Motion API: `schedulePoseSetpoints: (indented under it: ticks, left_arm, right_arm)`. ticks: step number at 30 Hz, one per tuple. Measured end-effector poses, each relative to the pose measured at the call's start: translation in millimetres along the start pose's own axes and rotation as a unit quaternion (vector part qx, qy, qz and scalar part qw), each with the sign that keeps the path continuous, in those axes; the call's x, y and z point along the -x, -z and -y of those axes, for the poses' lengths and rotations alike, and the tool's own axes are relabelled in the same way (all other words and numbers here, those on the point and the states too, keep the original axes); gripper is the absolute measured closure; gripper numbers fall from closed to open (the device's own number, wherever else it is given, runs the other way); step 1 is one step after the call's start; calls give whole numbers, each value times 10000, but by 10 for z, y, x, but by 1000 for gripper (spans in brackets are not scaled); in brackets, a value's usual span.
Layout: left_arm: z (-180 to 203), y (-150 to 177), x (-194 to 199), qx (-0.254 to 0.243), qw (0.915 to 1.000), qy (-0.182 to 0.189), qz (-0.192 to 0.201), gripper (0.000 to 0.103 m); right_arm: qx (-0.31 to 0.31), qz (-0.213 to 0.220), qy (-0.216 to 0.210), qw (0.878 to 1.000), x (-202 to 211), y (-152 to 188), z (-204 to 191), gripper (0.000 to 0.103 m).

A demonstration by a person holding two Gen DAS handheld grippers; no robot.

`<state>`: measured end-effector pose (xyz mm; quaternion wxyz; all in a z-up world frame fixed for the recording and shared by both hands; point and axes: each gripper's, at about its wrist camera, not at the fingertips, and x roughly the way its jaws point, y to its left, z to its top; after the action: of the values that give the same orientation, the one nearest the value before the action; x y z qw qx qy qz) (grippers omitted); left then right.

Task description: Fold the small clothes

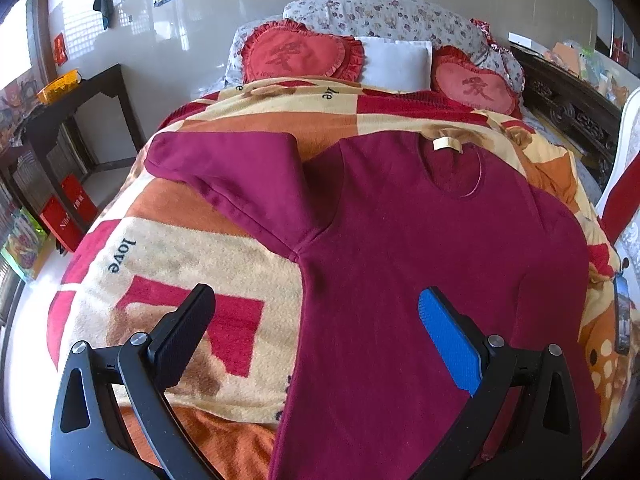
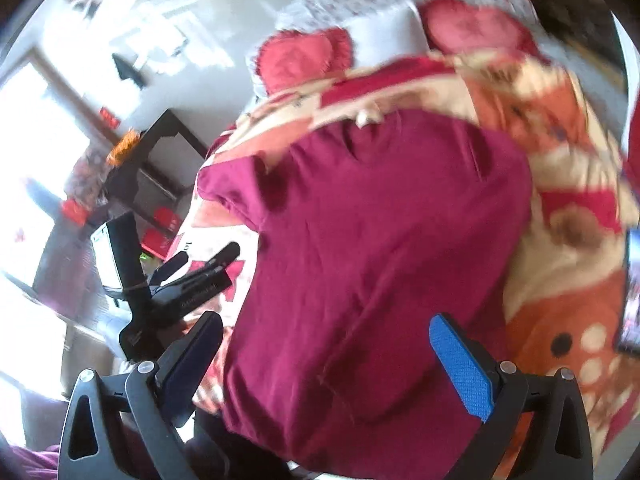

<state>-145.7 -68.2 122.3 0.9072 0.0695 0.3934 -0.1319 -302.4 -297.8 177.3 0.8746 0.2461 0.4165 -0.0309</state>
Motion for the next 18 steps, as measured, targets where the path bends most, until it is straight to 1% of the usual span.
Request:
schedulePoseSetpoints:
  ticks: [2, 4, 8, 11, 13, 18]
  left_arm:
    - [-13, -5, 9, 7, 10000, -7, 15, 1]
    - [-23, -9, 19, 24, 10000, -12, 31, 1]
    - [-44, -30, 26, 68, 10000, 0, 45, 1]
    - [-47, -37, 0, 64, 10000, -33, 30, 1]
    - [-54, -39, -20, 96, 10000, 0, -2, 1]
    - [-67, 25, -158, 208, 9992, 163, -311, 1]
  right_arm:
    - [160, 184, 211, 9995, -45, -48, -143, 0]
    - [258, 327, 447, 9981, -119, -102, -204, 0]
    - [522, 620, 1000, 9917, -301, -221, -283, 0]
    - [600, 662, 1266, 9879, -491, -315, -279, 0]
    - [612, 637, 1300, 9876, -559, -338, -281, 0]
    - [855, 570, 1425, 9845, -685, -323, -359, 0]
